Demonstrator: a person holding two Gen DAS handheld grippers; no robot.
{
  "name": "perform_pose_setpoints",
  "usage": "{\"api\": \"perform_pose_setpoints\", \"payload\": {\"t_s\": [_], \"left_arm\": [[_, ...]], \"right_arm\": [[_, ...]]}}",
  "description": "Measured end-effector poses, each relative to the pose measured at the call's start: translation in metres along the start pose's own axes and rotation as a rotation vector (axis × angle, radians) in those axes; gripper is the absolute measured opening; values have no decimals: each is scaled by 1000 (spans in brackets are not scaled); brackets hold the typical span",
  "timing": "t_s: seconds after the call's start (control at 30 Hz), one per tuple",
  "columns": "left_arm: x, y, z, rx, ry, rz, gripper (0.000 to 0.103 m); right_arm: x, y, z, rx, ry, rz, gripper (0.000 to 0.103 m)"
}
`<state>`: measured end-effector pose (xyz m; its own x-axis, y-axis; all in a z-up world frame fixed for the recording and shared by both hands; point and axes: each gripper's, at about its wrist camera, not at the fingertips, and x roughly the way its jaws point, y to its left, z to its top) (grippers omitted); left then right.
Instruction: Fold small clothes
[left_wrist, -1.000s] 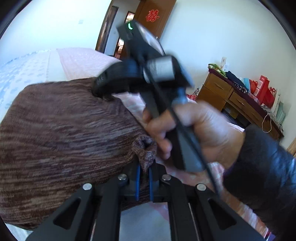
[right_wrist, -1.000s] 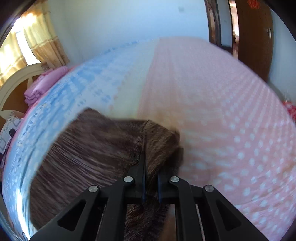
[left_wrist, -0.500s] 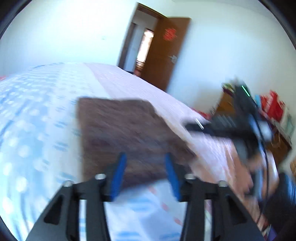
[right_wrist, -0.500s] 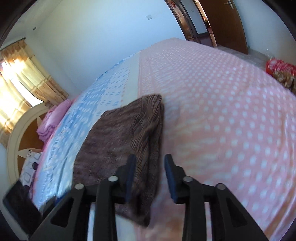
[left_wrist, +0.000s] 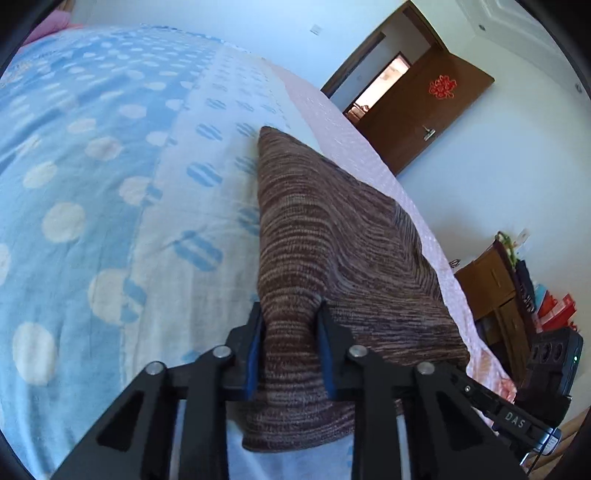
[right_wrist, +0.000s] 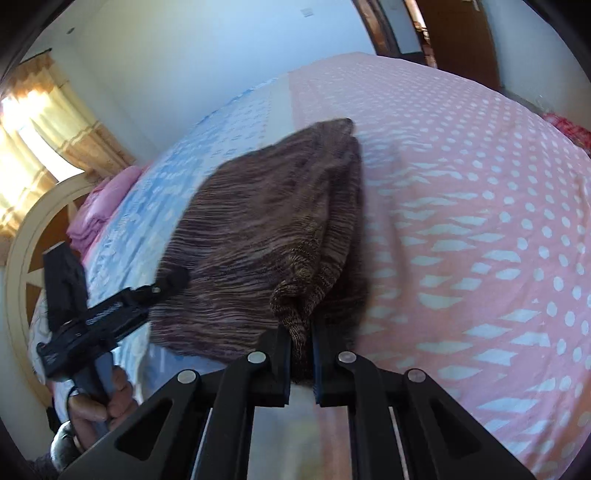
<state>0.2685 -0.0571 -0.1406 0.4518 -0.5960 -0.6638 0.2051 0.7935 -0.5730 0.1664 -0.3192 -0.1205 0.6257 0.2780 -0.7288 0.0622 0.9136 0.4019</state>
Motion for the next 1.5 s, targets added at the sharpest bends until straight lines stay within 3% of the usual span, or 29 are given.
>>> {"api": "perform_pose_setpoints", "payload": {"t_s": [0.13,0.23,0.3,0.4,0.47,0.53,0.63,0.73,0.93,1.07,1.3,1.33,1.37,1.4,1.43,1.47,1.5], "left_arm": [[-7,6,-11,17,-11,25,24],[-7,9,-14,34,-23,29,25],[-6,-1,-14,93,-14,74,27],[-15,-14,-14,159,-14,149,38],[-29,-21,-14,214,-50,206,46],[-42,-27,-7,265,-112,259,64],[-45,-44,9,330,-167,275,66],[-27,-65,25,390,-178,312,66],[18,-75,37,386,-120,368,65],[35,-72,31,385,-82,427,64],[41,-57,23,350,-75,421,73],[40,-54,25,337,-68,399,74],[39,-51,27,321,-54,375,74],[37,-48,30,303,-37,351,75],[36,-46,33,288,-26,332,76],[34,-45,38,272,-19,312,76],[32,-45,45,259,-15,300,76]], "right_arm": [[12,-16,-16,12,40,-23,8],[8,-38,-18,114,23,59,8],[6,-41,-19,125,26,59,9],[-8,-39,-23,103,22,26,11],[-25,-39,-26,91,-10,-40,15],[-45,-37,-23,36,-94,-140,15],[-69,-21,-9,-51,-205,-177,15],[-61,-3,13,-109,-224,-161,15],[-4,18,40,-194,-158,-182,15],[35,3,32,-159,-60,-196,15],[23,-6,41,-150,-85,-152,16],[18,-8,45,-142,-105,-150,18],[10,-12,51,-126,-140,-147,33],[3,-18,58,-104,-173,-147,59],[-1,-24,66,-82,-206,-150,70],[-4,-29,74,-67,-225,-147,77],[-3,-32,82,-56,-228,-142,77]]}}
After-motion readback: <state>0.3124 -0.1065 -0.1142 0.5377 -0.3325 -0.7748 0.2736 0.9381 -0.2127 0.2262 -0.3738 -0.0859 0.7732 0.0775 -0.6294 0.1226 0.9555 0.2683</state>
